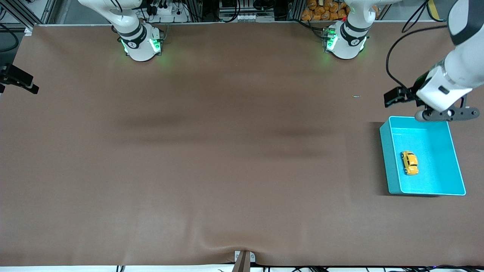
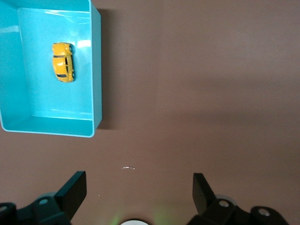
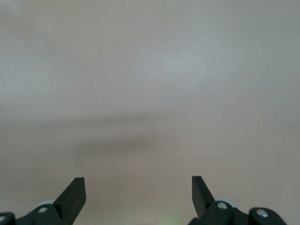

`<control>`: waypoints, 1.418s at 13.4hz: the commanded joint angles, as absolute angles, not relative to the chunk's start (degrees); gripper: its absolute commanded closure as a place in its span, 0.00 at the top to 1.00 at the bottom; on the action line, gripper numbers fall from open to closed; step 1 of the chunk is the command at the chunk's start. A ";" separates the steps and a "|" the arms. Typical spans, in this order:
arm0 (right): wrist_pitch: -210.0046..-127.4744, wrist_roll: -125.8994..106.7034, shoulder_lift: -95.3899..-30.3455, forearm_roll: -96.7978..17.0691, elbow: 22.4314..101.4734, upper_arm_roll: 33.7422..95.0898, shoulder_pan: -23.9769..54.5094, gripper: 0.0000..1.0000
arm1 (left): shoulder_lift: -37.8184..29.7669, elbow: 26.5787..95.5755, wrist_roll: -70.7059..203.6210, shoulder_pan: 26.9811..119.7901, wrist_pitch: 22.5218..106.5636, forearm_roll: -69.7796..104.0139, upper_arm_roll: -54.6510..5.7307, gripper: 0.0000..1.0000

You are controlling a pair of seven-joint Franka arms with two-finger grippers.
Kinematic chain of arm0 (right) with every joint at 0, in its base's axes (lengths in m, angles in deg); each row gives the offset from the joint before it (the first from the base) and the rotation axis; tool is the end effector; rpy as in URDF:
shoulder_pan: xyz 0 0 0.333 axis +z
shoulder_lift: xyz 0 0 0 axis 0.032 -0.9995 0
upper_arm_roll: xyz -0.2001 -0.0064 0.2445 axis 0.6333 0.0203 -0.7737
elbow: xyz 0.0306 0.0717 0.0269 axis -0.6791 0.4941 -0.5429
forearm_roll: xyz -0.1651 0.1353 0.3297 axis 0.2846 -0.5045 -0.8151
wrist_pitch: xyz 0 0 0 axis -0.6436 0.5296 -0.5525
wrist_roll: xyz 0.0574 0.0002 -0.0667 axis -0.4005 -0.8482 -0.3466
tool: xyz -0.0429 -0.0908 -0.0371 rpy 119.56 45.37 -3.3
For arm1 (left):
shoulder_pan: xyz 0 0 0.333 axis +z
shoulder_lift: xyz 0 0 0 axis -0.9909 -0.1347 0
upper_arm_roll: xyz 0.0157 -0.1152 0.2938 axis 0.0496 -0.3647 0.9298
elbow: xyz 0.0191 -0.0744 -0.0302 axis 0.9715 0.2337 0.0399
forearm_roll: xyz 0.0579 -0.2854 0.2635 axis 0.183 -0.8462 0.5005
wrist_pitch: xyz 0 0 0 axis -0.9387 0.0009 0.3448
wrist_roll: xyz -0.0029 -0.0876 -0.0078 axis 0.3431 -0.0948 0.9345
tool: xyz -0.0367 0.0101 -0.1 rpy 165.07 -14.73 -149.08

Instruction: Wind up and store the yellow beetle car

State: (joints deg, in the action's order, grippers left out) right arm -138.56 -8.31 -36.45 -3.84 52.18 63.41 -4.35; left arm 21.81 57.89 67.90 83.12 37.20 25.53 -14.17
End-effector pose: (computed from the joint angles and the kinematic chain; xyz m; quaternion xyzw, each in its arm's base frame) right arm 0.5266 -0.0636 0.6525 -0.9995 0.0274 0.0074 0.0107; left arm 0.5428 -0.0686 0.5739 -0.9983 -0.0073 0.0575 0.0028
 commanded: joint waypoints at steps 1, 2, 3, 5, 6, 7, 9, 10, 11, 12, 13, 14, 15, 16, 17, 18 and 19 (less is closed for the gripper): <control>-137.93 -8.08 -36.15 -3.19 51.96 63.01 -4.91 1.00 | 25.98 59.19 68.79 76.48 35.63 23.47 -7.73 1.00; -137.85 -7.99 -36.15 -3.28 51.88 63.01 -4.91 1.00 | 26.60 59.27 69.67 76.29 35.53 23.56 -7.72 1.00; -137.93 -7.99 -36.06 -3.28 51.88 63.01 -4.91 1.00 | 26.61 59.27 70.28 76.20 35.62 23.73 -8.06 1.00; -137.93 -7.91 -36.06 -3.11 51.88 63.10 -5.00 1.00 | 26.61 59.27 69.33 76.28 35.88 24.53 -8.77 1.00; -137.93 -7.99 -36.06 -3.11 51.88 63.10 -5.61 1.00 | 26.61 59.27 69.06 76.11 36.23 25.57 -8.77 1.00; -137.93 -8.08 -36.06 -3.11 51.79 62.92 -6.31 1.00 | 26.69 59.19 68.97 75.85 37.02 27.23 -9.38 1.00; -137.93 -8.08 -36.06 -3.11 51.79 62.92 -6.40 1.00 | 27.04 58.93 68.54 76.11 38.08 27.95 -10.88 1.00; -137.93 -8.08 -36.06 -3.11 51.79 62.92 -6.40 1.00 | 27.13 58.84 68.27 75.93 38.26 27.95 -10.97 1.00; -137.93 -8.08 -36.06 -3.02 51.70 62.92 -6.49 1.00 | 27.39 58.92 67.92 75.84 38.17 27.95 -11.40 1.00; -137.93 -8.08 -36.06 -3.02 51.53 62.92 -6.49 1.00 | 27.48 59.01 67.13 76.02 38.08 27.87 -12.45 1.00; -137.93 -8.08 -36.06 -3.02 51.44 62.92 -6.49 1.00 | 27.48 58.92 65.47 76.19 38.00 27.69 -12.55 1.00; -137.93 -8.08 -36.06 -3.02 51.44 62.92 -6.49 1.00 | 27.48 58.84 64.33 76.20 37.99 27.52 -12.55 1.00; -137.93 -8.08 -36.06 -3.02 51.44 62.92 -6.49 1.00 | 27.48 58.84 64.14 76.28 37.99 27.60 -12.55 1.00; -137.93 -8.08 -36.06 -3.02 51.44 62.92 -6.49 1.00 | 27.48 58.84 63.96 76.46 37.99 27.52 -12.55 1.00; -137.93 -8.08 -36.06 -3.02 51.44 62.92 -6.49 1.00 | 27.48 58.92 63.61 76.46 37.99 27.52 -12.38 1.00; -137.93 -8.08 -36.06 -3.02 51.44 62.92 -6.49 1.00 | 27.40 58.92 63.44 76.55 38.08 27.52 -12.29 1.00; -137.93 -8.08 -36.06 -3.02 51.52 62.92 -6.49 1.00 | 27.48 58.92 63.43 76.46 38.08 27.52 -12.29 1.00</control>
